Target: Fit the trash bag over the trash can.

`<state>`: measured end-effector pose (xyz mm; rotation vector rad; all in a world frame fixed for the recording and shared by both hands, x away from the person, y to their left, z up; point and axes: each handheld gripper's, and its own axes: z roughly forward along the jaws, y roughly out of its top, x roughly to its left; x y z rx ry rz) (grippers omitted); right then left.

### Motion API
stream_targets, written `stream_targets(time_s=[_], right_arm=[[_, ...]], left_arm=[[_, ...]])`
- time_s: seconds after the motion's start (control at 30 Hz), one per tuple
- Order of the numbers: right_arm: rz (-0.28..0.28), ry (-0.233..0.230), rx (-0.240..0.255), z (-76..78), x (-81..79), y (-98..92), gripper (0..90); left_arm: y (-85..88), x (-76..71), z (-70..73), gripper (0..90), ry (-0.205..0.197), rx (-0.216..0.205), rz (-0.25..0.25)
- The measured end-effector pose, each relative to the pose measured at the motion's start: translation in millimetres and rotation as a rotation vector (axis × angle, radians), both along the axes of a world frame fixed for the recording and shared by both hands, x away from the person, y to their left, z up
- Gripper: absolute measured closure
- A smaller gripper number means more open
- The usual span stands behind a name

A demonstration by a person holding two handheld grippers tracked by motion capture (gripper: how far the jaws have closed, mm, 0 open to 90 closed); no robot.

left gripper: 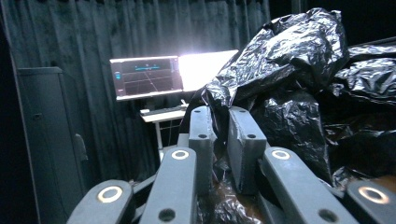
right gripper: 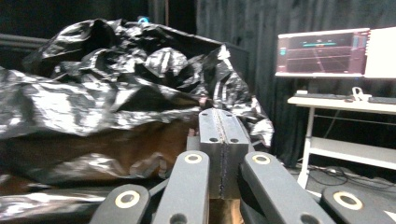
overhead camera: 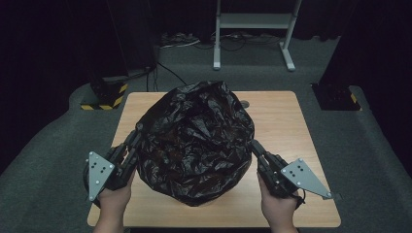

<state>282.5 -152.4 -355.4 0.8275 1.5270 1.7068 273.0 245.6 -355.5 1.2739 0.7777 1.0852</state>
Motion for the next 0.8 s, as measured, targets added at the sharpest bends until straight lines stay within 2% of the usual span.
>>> stream_targets(time_s=[0.03, 0.17, 0.23, 0.27, 0.37, 0.47, 0.53, 0.6, 0.7, 0.77, 0.8], right_arm=[[-0.010, -0.007, 0.007, -1.7, -0.1, -1.8, 89.4], [-0.037, 0.002, 0.056, -1.2, 6.7, -9.1, 60.5], [-0.040, 0.005, 0.091, 2.3, 14.1, -13.7, 53.8], [-0.048, 0.007, 0.096, 4.7, 19.1, -15.1, 50.3], [-0.052, 0.010, 0.089, 9.8, 36.3, -14.8, 48.4], [-0.045, 0.052, 0.066, 5.3, 55.9, -8.9, 48.9], [-0.031, 0.101, 0.056, -3.1, 66.1, -4.7, 52.6], [-0.007, 0.132, 0.055, -9.6, 70.7, -1.1, 60.4], [0.039, 0.155, 0.060, -12.4, 71.3, 2.7, 77.7], [0.046, 0.147, 0.029, -11.2, 69.3, 6.8, 89.6], [0.039, 0.142, 0.012, -10.4, 68.1, 8.9, 89.8]], left_arm=[[-0.4, 1.0, -1.7, 80.2, -0.001, -0.003, 0.004], [2.6, 7.2, -9.1, 77.8, 0.017, -0.030, 0.019], [3.5, 8.8, -10.1, 75.1, 0.020, -0.032, 0.023], [3.5, 9.2, -9.8, 74.4, 0.018, -0.029, 0.027], [2.9, 10.1, -8.2, 71.4, 0.013, -0.032, 0.038], [3.1, 9.5, -8.8, 67.2, 0.007, -0.027, 0.054], [4.6, 8.7, -11.0, 62.7, 0.010, -0.021, 0.073], [7.3, 8.0, -13.9, 60.3, 0.015, -0.032, 0.078], [11.9, 6.8, -15.1, 52.8, 0.014, -0.052, 0.096], [15.5, 4.5, -14.7, 48.1, 0.000, -0.066, 0.098], [17.3, 3.0, -14.0, 46.7, -0.004, -0.072, 0.100]])
